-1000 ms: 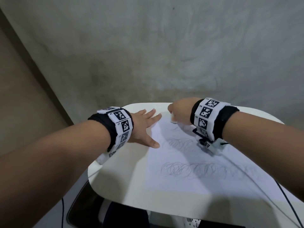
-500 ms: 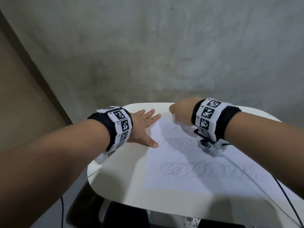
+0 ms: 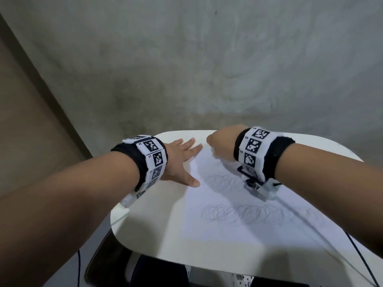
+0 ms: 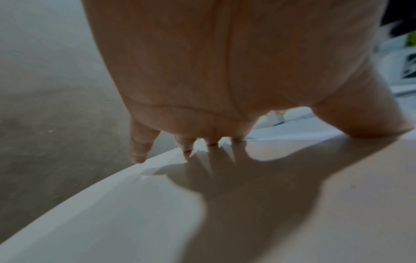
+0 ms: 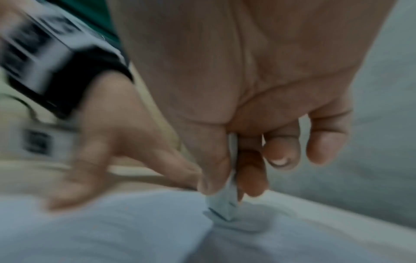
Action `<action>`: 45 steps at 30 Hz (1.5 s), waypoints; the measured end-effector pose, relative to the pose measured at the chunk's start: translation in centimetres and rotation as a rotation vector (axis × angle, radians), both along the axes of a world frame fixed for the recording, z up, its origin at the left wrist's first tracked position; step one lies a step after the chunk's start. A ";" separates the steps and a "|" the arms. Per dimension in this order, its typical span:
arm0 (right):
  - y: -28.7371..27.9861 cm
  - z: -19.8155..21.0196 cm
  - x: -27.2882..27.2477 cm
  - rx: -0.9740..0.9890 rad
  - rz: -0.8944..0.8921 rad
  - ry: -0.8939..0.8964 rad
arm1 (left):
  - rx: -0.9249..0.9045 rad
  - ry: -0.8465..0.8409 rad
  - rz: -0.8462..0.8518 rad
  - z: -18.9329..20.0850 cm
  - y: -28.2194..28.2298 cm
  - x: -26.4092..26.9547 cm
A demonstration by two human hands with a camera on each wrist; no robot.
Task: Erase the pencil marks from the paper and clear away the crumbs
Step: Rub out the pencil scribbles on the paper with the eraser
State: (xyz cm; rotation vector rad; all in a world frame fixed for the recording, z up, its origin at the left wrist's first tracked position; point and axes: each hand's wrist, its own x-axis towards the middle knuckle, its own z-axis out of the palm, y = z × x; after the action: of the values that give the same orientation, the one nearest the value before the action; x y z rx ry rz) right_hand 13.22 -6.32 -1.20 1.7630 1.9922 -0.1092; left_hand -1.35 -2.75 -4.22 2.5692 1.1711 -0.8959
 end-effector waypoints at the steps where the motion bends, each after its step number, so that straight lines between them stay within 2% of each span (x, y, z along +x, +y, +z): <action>1: -0.3 -0.2 -0.5 -0.043 0.028 -0.027 | -0.001 0.004 -0.003 0.1 0.0 0.1; 3: -0.3 -0.4 -0.5 -0.058 0.080 -0.008 | -0.007 0.004 -0.002 0.2 0.0 0.1; 6: 0.1 0.5 0.7 0.012 0.041 -0.075 | -0.008 -0.012 0.009 0.1 0.0 0.0; 10: -0.9 0.0 -0.3 -0.094 0.136 -0.075 | 0.000 -0.014 -0.007 -0.1 0.1 0.0; 12: -0.3 0.1 0.7 -0.036 0.091 -0.035 | -0.012 -0.024 0.001 0.0 0.1 -0.1; 14: -0.2 0.6 1.3 0.019 0.061 -0.078 | -0.013 -0.019 0.011 -0.1 0.2 -0.1; 18: -0.6 -0.1 0.6 -0.081 0.170 -0.087 | -0.008 -0.006 0.001 -0.1 0.2 0.1; 21: -0.1 0.7 1.9 0.007 0.085 -0.117 | -0.012 -0.012 0.012 0.0 0.1 0.0; 25: -0.7 0.0 1.0 -0.069 0.087 -0.057 | -0.007 0.001 0.006 -0.1 0.2 0.1; 29: 0.1 0.0 2.7 0.086 -0.022 -0.057 | -0.013 -0.005 0.013 0.1 0.0 0.1; 33: -0.5 -0.7 1.8 0.003 0.013 0.047 | -0.006 -0.008 -0.001 -0.1 0.2 0.0; 36: 0.0 0.2 2.9 0.078 -0.032 -0.025 | -0.003 -0.012 0.005 -0.2 0.3 -0.1; 38: -0.2 -0.5 2.4 0.062 0.023 -0.057 | -0.004 -0.009 0.003 -0.3 0.3 0.0; 40: -0.6 -1.1 1.6 -0.005 0.051 0.019 | -0.004 -0.013 -0.001 -0.3 0.4 0.0; 42: -0.5 -0.6 2.1 0.036 -0.006 0.069 | -0.013 -0.018 0.004 -0.2 0.3 -0.1; 45: -0.5 0.0 2.5 0.098 0.006 -0.027 | -0.007 -0.022 0.007 -0.2 0.2 -0.1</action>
State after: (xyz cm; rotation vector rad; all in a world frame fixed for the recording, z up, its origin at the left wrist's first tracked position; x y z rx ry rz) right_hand 15.69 -6.79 -1.16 1.8088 2.0149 0.0147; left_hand -1.45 -2.53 -4.42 2.5612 1.1681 -0.8672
